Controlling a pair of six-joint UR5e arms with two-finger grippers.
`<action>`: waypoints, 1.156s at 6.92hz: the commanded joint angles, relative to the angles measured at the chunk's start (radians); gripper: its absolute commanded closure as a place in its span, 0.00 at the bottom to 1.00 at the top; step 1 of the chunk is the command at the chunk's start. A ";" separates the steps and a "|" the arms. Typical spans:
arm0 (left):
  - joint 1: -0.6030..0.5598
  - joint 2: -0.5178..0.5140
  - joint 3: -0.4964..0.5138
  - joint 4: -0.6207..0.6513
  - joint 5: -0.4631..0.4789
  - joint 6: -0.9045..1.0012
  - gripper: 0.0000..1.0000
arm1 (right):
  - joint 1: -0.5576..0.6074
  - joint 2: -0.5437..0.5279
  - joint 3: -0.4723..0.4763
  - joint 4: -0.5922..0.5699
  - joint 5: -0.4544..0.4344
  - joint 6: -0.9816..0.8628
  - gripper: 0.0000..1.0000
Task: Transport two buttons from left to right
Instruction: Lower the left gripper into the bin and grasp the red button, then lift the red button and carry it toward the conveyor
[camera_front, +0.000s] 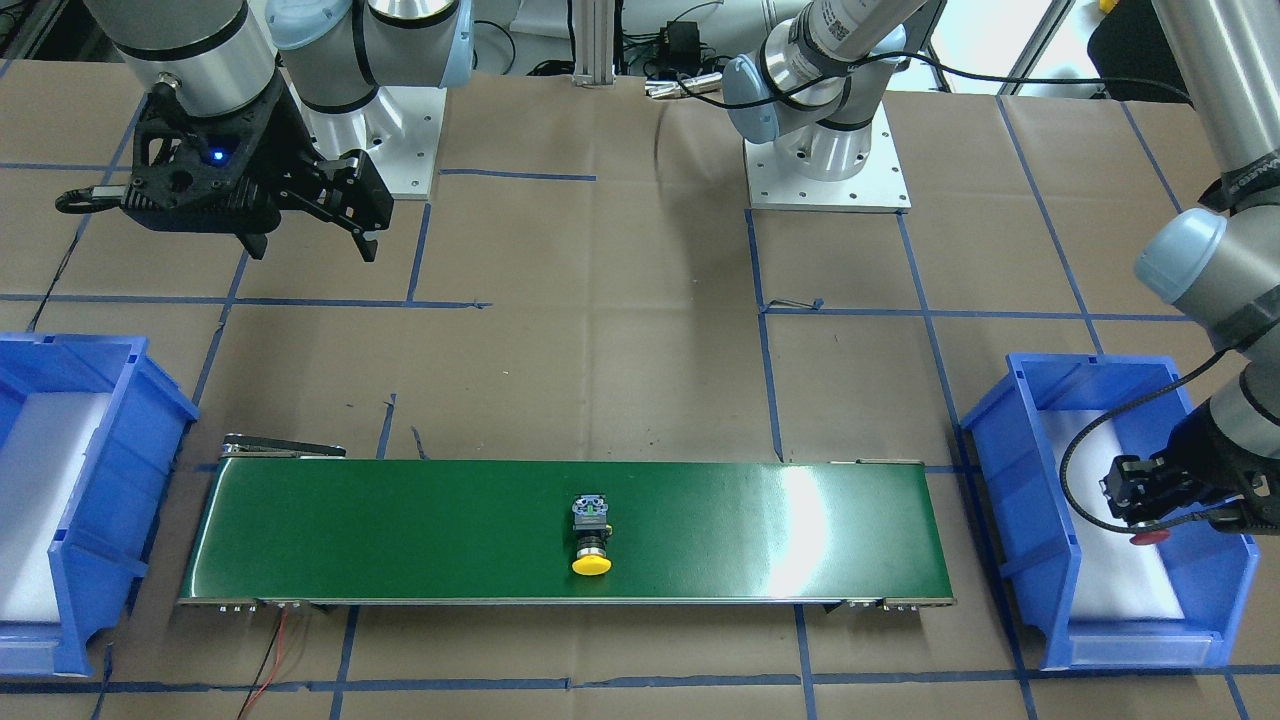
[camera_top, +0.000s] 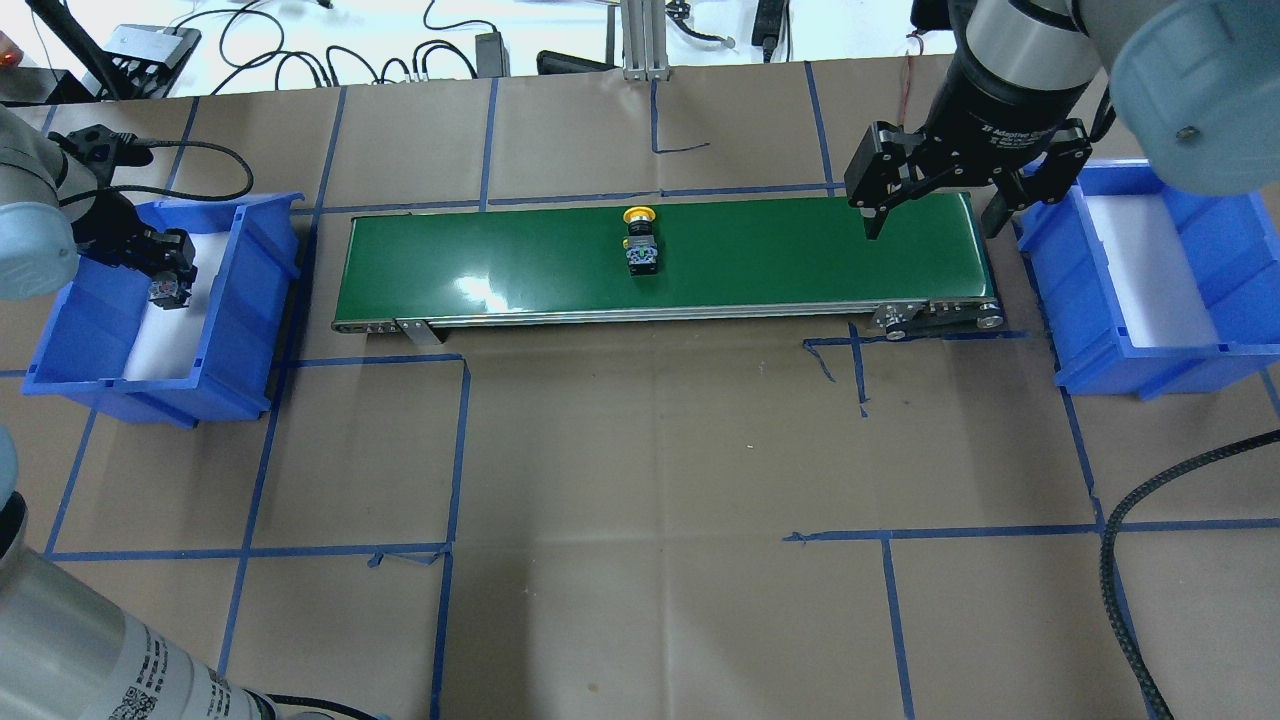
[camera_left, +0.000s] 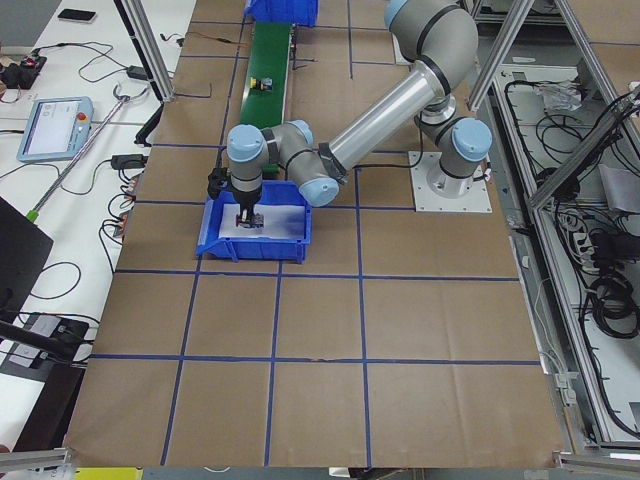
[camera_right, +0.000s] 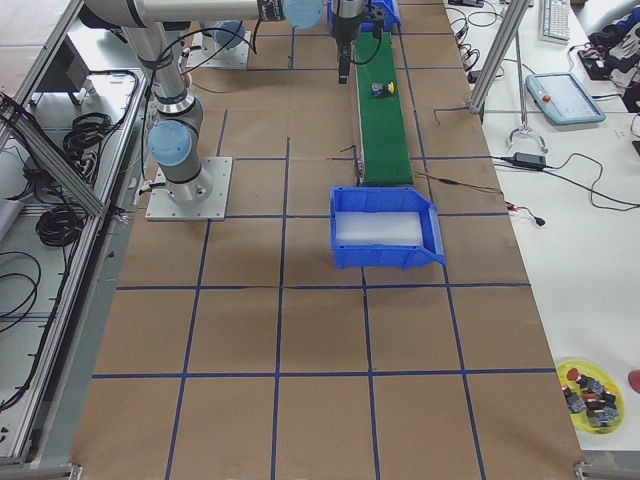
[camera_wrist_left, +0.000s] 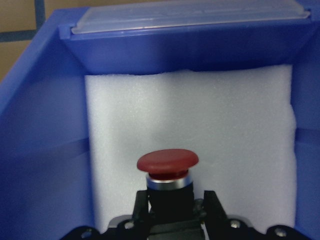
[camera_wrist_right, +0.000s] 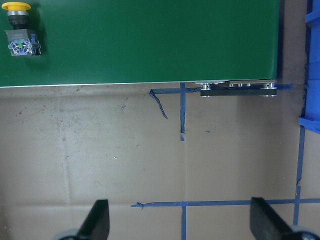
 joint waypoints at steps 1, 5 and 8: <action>-0.001 0.105 0.098 -0.229 0.005 0.002 1.00 | -0.001 0.000 0.001 -0.001 0.001 0.000 0.00; -0.129 0.077 0.194 -0.345 0.011 -0.024 1.00 | -0.023 0.043 0.001 -0.016 0.005 0.000 0.00; -0.312 0.087 0.169 -0.347 0.014 -0.276 1.00 | -0.061 0.124 -0.002 -0.148 0.004 0.003 0.00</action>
